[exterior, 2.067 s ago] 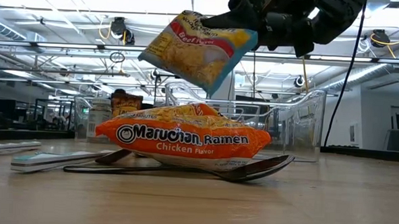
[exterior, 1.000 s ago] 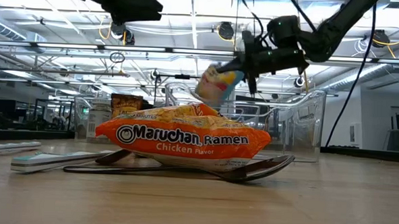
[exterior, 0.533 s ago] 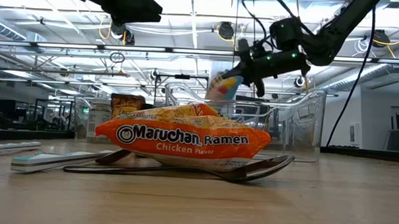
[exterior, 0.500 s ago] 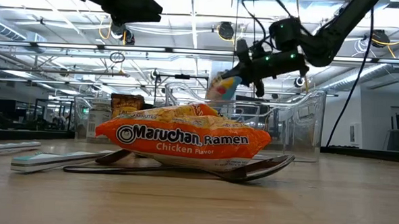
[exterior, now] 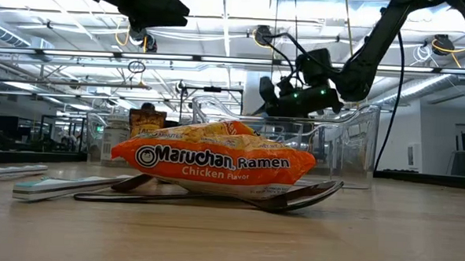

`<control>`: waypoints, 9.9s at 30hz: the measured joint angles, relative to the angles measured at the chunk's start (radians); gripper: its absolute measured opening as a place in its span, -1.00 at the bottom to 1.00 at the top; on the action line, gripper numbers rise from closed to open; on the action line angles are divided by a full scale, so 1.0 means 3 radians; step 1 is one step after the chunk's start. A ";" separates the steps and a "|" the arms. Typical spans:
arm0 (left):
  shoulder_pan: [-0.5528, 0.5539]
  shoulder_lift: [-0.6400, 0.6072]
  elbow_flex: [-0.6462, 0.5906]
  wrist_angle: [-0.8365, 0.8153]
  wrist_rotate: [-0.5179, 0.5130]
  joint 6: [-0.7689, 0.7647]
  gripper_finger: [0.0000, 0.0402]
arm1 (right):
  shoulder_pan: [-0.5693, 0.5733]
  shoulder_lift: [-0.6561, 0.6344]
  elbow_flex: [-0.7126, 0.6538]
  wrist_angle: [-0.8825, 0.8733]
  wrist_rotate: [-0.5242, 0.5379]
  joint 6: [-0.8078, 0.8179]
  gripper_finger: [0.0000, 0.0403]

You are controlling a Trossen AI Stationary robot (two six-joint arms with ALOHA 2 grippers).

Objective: Pick & Place Food Item
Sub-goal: Put the blue noodle pack into the top right transparent container, then put the green noodle pack into the top right transparent container

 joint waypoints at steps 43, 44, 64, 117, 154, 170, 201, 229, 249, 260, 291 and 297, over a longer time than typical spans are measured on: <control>0.0013 0.0000 0.0001 -0.0004 -0.0003 0.0004 -0.06 | 0.0111 -0.0607 -0.0006 -0.1192 -0.0240 -0.1556 0.19; 0.0013 0.0000 0.0001 -0.0004 -0.0003 0.0004 -0.06 | 0.0136 -0.0580 -0.0006 -0.1237 -0.0190 -0.1615 0.14; 0.0013 0.0000 0.0001 -0.0004 -0.0003 -0.0071 -0.06 | 0.0251 -0.0651 0.0000 -0.1103 0.0249 -0.1908 -0.46; -0.2637 0.1494 0.0237 -0.1413 0.0859 -0.4333 -0.08 | 0.1712 -0.2172 -0.0960 -0.1190 -0.0178 -0.1570 -0.21; -0.1477 0.0425 0.0311 -0.1977 0.0887 -0.2602 -0.99 | 0.1710 -0.2172 -0.0960 -0.1192 -0.0178 -0.1486 -0.21; -0.0413 0.0874 0.1811 -0.2947 0.0269 0.0168 -0.99 | 0.1705 -0.2019 -0.0958 -0.0629 -0.0003 -0.1060 0.06; -0.0142 0.1718 0.2300 -0.2861 -0.0270 0.1054 -0.97 | 0.1666 -0.1001 -0.0065 -0.0750 -0.0449 -0.0785 0.29; -0.0150 0.1271 0.2300 -0.2713 0.0108 0.0578 -0.74 | 0.1555 -0.1355 -0.0069 -0.1226 -0.0453 -0.1263 -0.99; -0.0092 0.0829 0.1890 -0.2435 0.0177 0.0362 -0.74 | 0.0161 -0.1415 -0.0070 -0.1501 -0.1261 -0.2387 -1.00; -0.0008 0.0832 0.1867 -0.2332 0.0175 0.0326 -0.74 | -0.0029 -0.0859 -0.0070 -0.1489 -0.1845 -0.2824 -1.00; -0.0005 0.0832 0.1866 -0.2337 0.0173 0.0328 -0.74 | 0.0119 -0.0850 -0.0074 -0.2121 -0.1214 -0.2863 -0.29; -0.0005 0.0832 0.1865 -0.2336 0.0173 0.0328 -0.74 | 0.0276 -0.1085 -0.0075 -0.2349 -0.0650 -0.2863 -0.01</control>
